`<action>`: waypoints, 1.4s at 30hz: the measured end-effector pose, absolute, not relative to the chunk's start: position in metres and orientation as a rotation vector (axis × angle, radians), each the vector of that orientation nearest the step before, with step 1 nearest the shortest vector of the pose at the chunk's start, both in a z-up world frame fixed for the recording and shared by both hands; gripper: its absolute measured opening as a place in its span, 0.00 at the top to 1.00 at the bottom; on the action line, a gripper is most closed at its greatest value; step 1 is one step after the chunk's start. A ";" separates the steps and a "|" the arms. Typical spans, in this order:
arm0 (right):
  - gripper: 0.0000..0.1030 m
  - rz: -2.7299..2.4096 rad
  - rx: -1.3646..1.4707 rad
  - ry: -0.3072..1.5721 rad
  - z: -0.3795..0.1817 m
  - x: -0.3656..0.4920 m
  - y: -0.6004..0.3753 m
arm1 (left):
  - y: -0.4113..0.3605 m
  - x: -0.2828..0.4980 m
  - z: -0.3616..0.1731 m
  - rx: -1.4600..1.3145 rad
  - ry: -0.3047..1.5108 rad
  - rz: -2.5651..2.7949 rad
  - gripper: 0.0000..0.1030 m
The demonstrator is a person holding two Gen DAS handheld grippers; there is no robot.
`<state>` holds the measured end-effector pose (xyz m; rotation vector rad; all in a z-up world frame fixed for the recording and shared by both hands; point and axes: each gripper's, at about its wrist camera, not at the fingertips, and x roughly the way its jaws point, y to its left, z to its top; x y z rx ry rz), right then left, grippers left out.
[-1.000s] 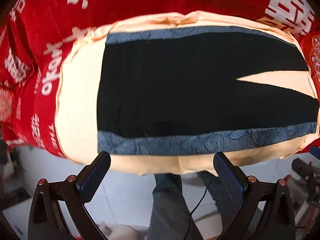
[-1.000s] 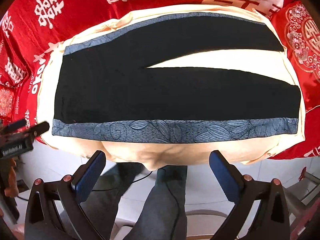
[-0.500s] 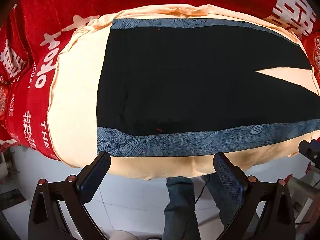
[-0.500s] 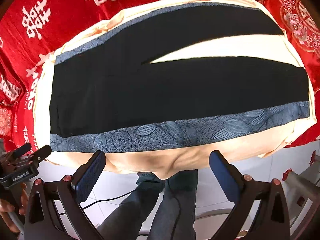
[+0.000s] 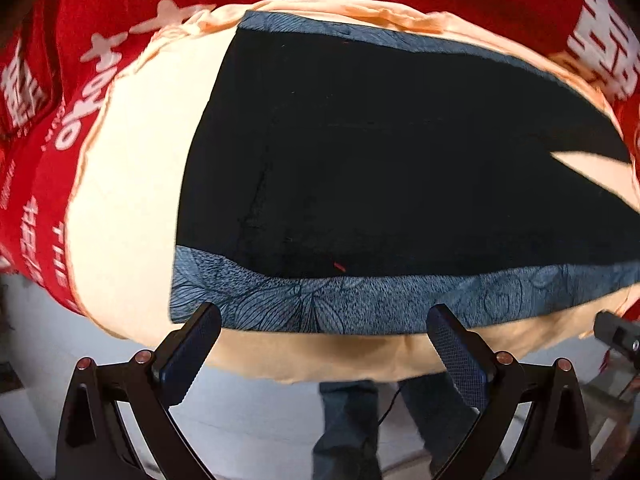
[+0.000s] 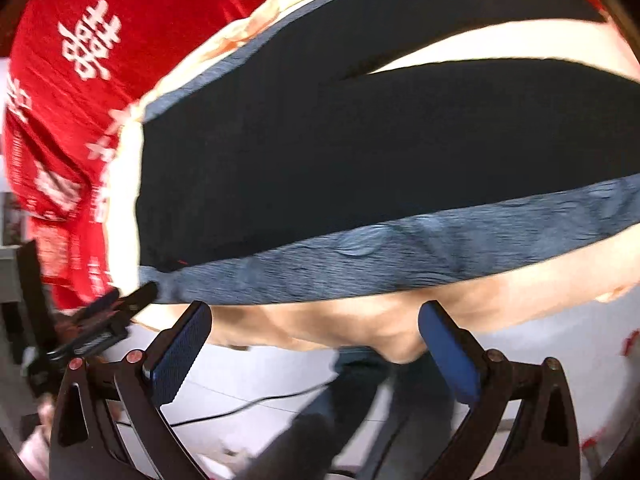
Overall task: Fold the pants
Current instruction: 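Grasp one grey cuff with the left gripper while the right gripper grasps the other cuff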
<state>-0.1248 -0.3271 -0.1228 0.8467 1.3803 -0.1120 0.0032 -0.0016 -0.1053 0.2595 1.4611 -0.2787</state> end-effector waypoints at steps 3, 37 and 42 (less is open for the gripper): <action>0.00 0.005 0.939 1.348 -0.142 -0.119 -0.313 | 0.011 0.007 -0.116 0.171 1.453 -0.283 0.00; 0.36 0.372 1.371 1.116 -0.187 -0.078 -0.259 | 0.075 0.031 -0.172 -0.604 1.507 -0.314 0.36; 0.36 0.220 1.410 1.138 -0.219 -0.109 -0.280 | 0.068 0.037 -0.172 -0.538 1.520 -0.308 0.72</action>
